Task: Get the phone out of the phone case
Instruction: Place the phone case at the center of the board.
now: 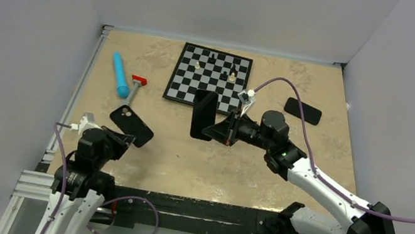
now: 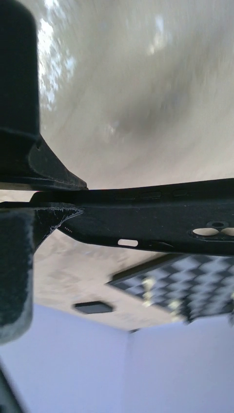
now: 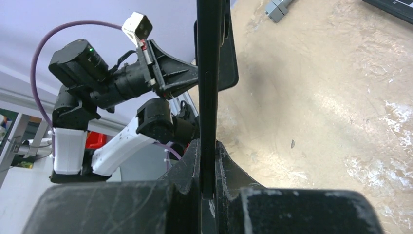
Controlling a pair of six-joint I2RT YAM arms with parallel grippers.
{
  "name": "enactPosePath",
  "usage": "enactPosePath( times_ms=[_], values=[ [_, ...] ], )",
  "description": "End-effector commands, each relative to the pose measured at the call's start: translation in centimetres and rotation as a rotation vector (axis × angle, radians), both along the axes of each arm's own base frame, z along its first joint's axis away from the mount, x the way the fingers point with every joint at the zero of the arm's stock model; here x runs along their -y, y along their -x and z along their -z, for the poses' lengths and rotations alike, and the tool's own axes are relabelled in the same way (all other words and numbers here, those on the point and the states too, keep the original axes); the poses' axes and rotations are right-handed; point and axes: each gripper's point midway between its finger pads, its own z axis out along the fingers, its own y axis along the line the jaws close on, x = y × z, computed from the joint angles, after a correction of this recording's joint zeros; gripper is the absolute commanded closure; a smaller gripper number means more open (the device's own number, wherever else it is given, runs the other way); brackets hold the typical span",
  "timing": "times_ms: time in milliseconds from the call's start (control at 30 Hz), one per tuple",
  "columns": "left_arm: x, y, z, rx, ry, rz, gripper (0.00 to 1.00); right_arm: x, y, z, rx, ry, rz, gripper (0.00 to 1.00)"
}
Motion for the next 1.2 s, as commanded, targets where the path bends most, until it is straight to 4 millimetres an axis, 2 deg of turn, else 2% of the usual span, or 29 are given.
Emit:
enactPosePath(
  times_ms=[0,133,267,433,500,733,933,1067,1167],
  values=[
    [-7.4,0.6,1.6,-0.164,-0.013,-0.529,1.0,-0.6,-0.4,-3.6,0.094,-0.092,-0.013,1.0],
    [-9.8,0.3,2.3,-0.197,0.005,-0.744,1.0,-0.7,-0.3,-3.7,0.091,-0.097,-0.022,1.0],
    [-11.0,-1.0,3.2,-0.193,0.05,-0.876,1.0,-0.8,-0.2,-3.1,0.076,-0.094,-0.027,1.0],
    [-10.2,-4.1,5.3,-0.171,0.229,-0.917,1.0,-1.1,0.1,-1.8,0.034,-0.102,-0.052,1.0],
    [-10.1,-4.5,6.0,-0.171,0.262,-0.934,1.0,-1.2,0.3,-1.4,0.021,-0.103,-0.062,1.0],
    [-11.2,-5.1,6.1,-0.146,0.236,-0.985,1.0,-1.4,0.2,0.2,-0.003,-0.074,-0.069,1.0],
    [-11.1,-5.0,6.5,-0.166,0.181,-0.957,0.72,-1.7,0.0,2.3,-0.003,0.036,-0.096,1.0],
    [-11.0,-4.6,6.5,-0.186,0.153,-0.933,0.37,-1.0,-0.9,3.9,0.058,0.198,-0.088,1.0],
    [-11.0,-4.0,6.2,-0.199,0.113,-0.906,0.21,-0.2,-1.5,4.8,0.105,0.296,-0.083,1.0]
  ],
)
